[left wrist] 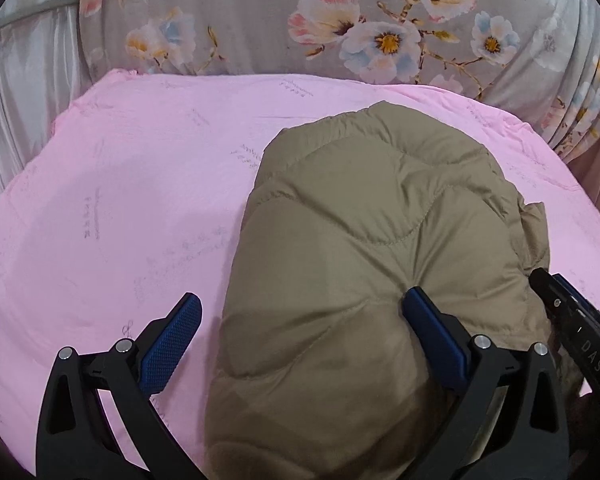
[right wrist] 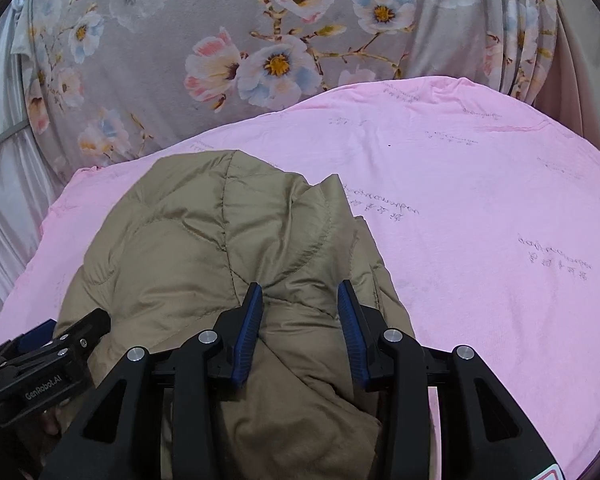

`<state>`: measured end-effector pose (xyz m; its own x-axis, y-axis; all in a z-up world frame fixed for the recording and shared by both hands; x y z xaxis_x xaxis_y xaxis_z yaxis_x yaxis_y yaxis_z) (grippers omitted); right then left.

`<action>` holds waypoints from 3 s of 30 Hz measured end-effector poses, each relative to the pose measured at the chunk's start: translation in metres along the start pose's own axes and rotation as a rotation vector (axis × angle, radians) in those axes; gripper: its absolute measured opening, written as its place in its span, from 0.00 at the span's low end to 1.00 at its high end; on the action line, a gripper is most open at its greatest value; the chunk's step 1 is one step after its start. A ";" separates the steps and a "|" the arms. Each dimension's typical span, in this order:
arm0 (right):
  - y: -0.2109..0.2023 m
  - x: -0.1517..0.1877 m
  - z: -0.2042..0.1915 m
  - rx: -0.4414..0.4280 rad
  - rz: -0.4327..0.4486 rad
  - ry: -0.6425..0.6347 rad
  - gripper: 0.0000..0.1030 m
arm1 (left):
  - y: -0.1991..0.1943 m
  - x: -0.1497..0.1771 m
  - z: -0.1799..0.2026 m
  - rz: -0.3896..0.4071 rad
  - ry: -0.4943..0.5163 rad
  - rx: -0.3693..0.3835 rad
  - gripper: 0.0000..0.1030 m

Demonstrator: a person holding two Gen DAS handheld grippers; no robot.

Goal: Fold large clothes

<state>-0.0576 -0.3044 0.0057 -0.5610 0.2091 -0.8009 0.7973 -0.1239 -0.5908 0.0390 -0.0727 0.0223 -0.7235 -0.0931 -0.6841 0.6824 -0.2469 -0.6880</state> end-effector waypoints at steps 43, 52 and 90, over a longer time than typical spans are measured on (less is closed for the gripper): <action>0.038 0.042 0.007 -0.633 -0.318 0.400 0.26 | 0.007 0.004 -0.047 -0.349 -0.152 0.376 0.89; 0.009 -0.025 -0.012 -0.465 -0.130 0.182 0.17 | -0.024 -0.030 -0.018 -0.186 0.001 0.345 0.64; 0.236 -0.159 -0.138 -0.361 -0.052 -0.054 0.21 | 0.160 -0.187 -0.088 0.085 0.046 0.194 0.65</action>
<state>0.2504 -0.2327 0.0066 -0.6062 0.1533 -0.7804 0.7891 0.2381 -0.5662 0.2928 -0.0096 0.0188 -0.6556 -0.0783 -0.7511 0.7044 -0.4216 -0.5710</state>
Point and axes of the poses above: each gripper's, at about its wrist camera, not at the fingertips, and y roughly the way its jaws point, z to its right, x to its underside, the point moved 2 cm from there along y, roughly the way its jaws point, and after that the axes turned 12 degrees about -y, right-handed, at the moved point
